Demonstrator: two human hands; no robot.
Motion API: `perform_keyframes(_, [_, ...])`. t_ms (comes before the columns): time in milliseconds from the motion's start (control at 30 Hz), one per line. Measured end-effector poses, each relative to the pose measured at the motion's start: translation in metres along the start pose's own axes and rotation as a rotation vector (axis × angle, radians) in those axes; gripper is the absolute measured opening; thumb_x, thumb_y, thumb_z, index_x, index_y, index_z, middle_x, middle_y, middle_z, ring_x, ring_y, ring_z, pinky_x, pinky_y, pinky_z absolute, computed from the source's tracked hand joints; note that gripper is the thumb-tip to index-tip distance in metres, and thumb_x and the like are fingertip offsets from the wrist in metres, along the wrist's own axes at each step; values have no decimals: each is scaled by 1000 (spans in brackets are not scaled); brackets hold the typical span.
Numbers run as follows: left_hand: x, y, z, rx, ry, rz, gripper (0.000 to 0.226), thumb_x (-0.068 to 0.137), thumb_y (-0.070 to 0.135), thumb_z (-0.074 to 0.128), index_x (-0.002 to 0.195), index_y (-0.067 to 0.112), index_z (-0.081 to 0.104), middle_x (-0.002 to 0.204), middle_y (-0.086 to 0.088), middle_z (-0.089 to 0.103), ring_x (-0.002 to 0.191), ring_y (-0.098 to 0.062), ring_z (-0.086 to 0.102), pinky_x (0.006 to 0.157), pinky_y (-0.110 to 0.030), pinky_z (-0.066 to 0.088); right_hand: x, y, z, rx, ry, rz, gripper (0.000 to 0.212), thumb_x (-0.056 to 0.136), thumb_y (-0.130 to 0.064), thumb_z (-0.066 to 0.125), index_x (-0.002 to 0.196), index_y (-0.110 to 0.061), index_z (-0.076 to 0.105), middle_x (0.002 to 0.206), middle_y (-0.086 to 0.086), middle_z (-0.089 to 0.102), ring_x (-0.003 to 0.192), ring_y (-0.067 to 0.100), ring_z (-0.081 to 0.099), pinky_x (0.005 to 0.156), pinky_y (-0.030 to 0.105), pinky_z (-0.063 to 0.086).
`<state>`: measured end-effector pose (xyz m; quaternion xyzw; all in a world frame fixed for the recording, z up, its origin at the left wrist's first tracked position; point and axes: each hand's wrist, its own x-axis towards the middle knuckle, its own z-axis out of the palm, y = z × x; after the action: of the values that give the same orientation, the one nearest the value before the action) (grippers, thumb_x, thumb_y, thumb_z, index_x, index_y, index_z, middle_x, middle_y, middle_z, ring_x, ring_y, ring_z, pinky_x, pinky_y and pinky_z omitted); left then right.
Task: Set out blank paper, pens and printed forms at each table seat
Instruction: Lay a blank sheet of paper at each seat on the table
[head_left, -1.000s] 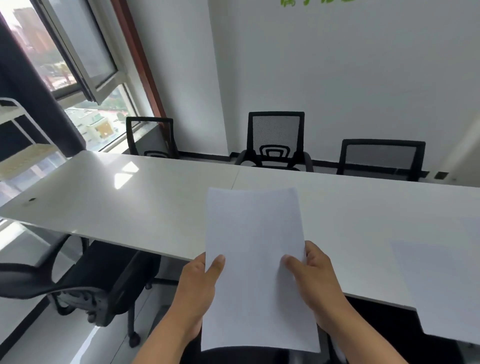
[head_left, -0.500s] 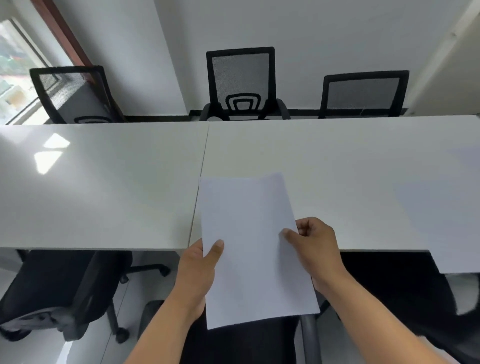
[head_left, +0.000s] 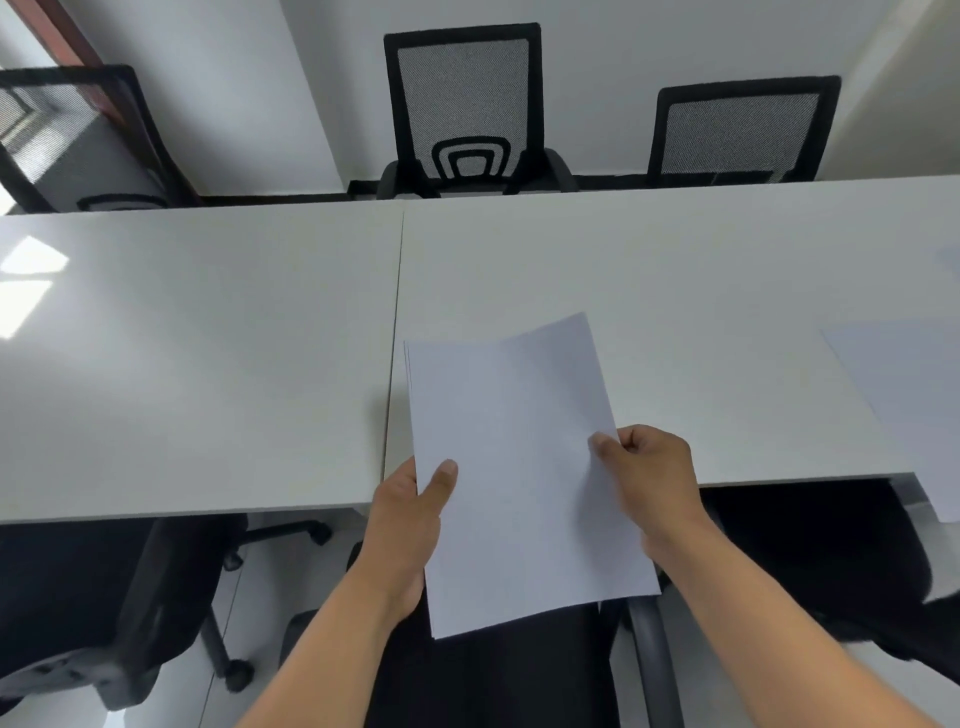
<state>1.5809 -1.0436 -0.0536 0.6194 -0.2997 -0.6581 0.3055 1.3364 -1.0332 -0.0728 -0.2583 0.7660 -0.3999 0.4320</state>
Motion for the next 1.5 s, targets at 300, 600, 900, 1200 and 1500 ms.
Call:
perform_keyframes(300, [16,3,17,-52,9,-16,24,114,33,56,126,29,77,119,3,84,109,-24,81,101,-55,62,39,9,-19,-89,4,-8,39,106,-24,63,76,-12,41,71,5,39,67,23,35,60,33,26])
perform_keyframes(600, [23,24,-8,-112,100,43,24,112,35,60,127,25,77,119,-2,84,107,-28,82,93,-53,64,83,21,-28,-478,243,-103,34,103,-27,54,74,-12,48,74,6,53,78,31,50,69,45,45])
perform_keyframes(900, [16,36,-55,-211,110,98,27,111,32,61,131,21,75,126,-6,82,115,-34,79,104,-58,58,106,31,-5,-734,338,14,34,107,-42,53,102,-11,68,120,19,55,118,45,46,99,56,41])
perform_keyframes(1200, [19,25,-52,-213,67,68,26,111,30,61,130,20,76,124,-7,82,114,-35,79,101,-57,60,109,29,9,-783,309,-16,30,100,-43,59,99,-14,67,112,14,49,116,43,45,97,52,41])
perform_keyframes(1500, [16,17,-49,-212,26,30,26,113,28,59,130,22,77,123,-6,82,110,-31,81,93,-49,62,109,27,12,-796,333,65,35,94,-46,65,105,-13,66,123,19,48,119,44,44,102,55,40])
